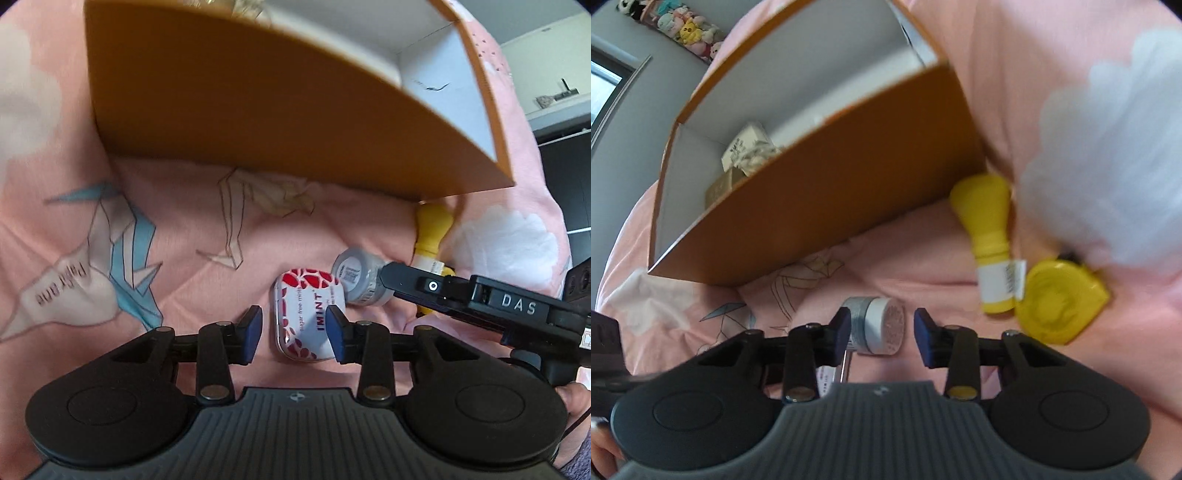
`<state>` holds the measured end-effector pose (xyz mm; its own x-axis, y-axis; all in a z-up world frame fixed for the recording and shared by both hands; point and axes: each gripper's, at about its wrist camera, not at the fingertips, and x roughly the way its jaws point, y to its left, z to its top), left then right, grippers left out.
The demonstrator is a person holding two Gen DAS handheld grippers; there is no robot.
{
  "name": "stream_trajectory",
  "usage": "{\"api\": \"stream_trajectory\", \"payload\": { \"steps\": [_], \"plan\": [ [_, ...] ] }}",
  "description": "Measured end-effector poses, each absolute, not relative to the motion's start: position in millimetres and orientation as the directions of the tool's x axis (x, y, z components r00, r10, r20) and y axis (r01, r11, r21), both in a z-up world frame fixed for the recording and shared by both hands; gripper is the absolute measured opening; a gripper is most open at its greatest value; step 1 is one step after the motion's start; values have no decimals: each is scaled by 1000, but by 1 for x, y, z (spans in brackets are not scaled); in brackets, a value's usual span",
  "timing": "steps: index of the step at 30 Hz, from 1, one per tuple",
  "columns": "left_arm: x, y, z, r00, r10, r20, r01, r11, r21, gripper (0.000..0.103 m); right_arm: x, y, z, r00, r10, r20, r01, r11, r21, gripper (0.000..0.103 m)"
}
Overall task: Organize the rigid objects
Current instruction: 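Grasp the red-and-white mint tin with the left tool while the right tool grasps the white round jar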
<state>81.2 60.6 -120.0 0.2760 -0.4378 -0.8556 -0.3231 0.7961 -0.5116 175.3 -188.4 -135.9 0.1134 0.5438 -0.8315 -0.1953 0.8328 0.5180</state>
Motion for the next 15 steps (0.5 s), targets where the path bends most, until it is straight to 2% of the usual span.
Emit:
{"api": "stream_trajectory", "payload": {
  "steps": [5, 10, 15],
  "plan": [
    [82, 63, -130, 264, -463, -846, -343, 775, -531, 44, 178, -191, -155, 65, 591, -804, -106, 805, 584, 38],
    [86, 57, -138, 252, -476, -842, -331, 775, -538, 44, 182, -185, -168, 23, 613, -790, -87, 788, 609, 48],
    [89, 51, -142, 253, -475, -843, -320, 781, -536, 42, 187, -186, -177, 11, 629, -777, -56, 776, 628, 49]
  ]
}}
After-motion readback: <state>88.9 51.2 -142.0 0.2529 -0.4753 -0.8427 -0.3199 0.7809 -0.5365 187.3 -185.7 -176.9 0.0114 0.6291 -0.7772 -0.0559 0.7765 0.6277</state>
